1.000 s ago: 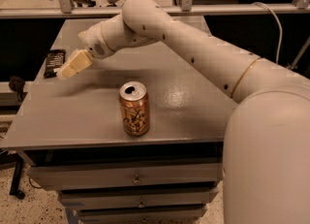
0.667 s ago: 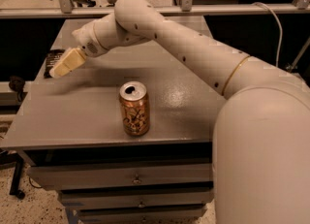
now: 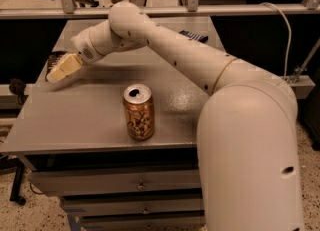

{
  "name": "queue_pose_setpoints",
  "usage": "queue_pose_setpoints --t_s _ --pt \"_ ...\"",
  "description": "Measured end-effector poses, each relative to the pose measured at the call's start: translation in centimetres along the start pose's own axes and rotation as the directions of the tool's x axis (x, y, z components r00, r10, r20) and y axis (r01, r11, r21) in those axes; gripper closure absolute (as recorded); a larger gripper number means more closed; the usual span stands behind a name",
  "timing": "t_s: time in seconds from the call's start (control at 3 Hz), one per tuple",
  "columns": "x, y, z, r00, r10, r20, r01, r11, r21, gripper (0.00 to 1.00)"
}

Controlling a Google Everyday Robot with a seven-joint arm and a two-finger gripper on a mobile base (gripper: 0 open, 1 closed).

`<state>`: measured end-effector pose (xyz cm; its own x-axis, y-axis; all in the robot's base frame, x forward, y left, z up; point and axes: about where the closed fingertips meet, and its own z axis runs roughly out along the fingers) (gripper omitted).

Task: Move rxbar chocolate near orange can

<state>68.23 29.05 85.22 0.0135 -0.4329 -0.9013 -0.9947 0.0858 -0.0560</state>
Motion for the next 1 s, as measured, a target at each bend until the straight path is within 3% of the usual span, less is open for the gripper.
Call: queue_pose_setpoints --t_s 0.33,1.0 --pt "0.83 -0.43 1.07 1.000 0.018 -0.002 -0.018 0.9998 0.001 0.18" --pt "1.39 -0.86 1.32 1.000 0.030 0.009 -0.030 0.9995 0.008 0.64"
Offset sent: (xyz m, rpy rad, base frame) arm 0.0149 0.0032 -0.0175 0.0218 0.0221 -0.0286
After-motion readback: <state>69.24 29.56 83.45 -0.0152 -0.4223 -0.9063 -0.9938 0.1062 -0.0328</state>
